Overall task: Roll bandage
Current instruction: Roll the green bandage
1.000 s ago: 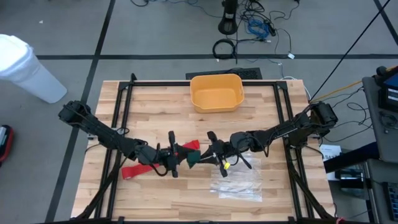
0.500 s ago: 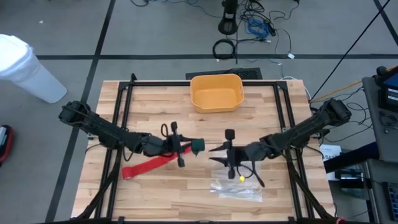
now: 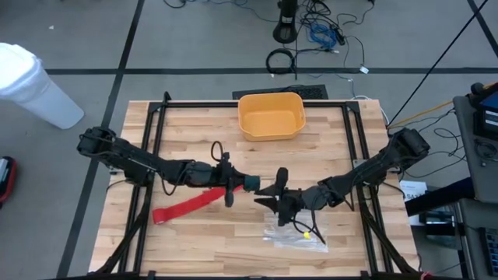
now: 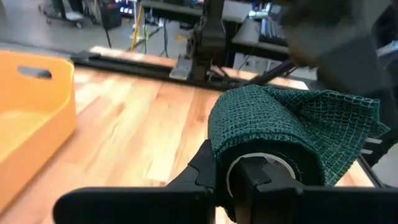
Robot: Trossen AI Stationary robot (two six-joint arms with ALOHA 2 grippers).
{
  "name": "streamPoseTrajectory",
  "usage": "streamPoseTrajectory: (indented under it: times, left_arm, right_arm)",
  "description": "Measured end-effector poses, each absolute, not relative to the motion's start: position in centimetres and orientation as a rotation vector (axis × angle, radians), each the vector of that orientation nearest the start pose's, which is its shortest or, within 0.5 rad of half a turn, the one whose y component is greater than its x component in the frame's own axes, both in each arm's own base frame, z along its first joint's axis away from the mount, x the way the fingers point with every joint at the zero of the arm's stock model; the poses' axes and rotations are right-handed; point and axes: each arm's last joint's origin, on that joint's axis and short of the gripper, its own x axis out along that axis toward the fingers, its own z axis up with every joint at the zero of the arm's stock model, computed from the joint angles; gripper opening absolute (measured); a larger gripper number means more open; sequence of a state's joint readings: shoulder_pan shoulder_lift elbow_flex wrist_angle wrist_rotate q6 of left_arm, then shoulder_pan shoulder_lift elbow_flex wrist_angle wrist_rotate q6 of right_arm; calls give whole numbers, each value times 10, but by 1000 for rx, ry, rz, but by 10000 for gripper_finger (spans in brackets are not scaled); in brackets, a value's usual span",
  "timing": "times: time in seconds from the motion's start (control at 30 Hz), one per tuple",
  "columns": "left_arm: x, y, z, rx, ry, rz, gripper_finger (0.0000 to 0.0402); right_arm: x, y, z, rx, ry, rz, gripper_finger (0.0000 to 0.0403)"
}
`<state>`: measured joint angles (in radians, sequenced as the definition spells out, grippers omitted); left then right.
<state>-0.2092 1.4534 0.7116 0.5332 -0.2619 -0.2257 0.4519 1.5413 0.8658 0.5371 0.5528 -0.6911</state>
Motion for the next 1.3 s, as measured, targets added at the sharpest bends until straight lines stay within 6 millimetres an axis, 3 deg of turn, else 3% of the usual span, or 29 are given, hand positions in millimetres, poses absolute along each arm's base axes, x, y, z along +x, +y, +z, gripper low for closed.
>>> streamPoseTrajectory:
  times: [0.3, 1.3]
  left_arm:
    - [310, -50, 212, -214, 176, 103, 29]
    - [310, -52, 211, -215, 193, 38, 15]
  right_arm:
    - [312, 119, 242, -803, 208, -95, 100]
    - [316, 107, 241, -860, 248, -144, 61]
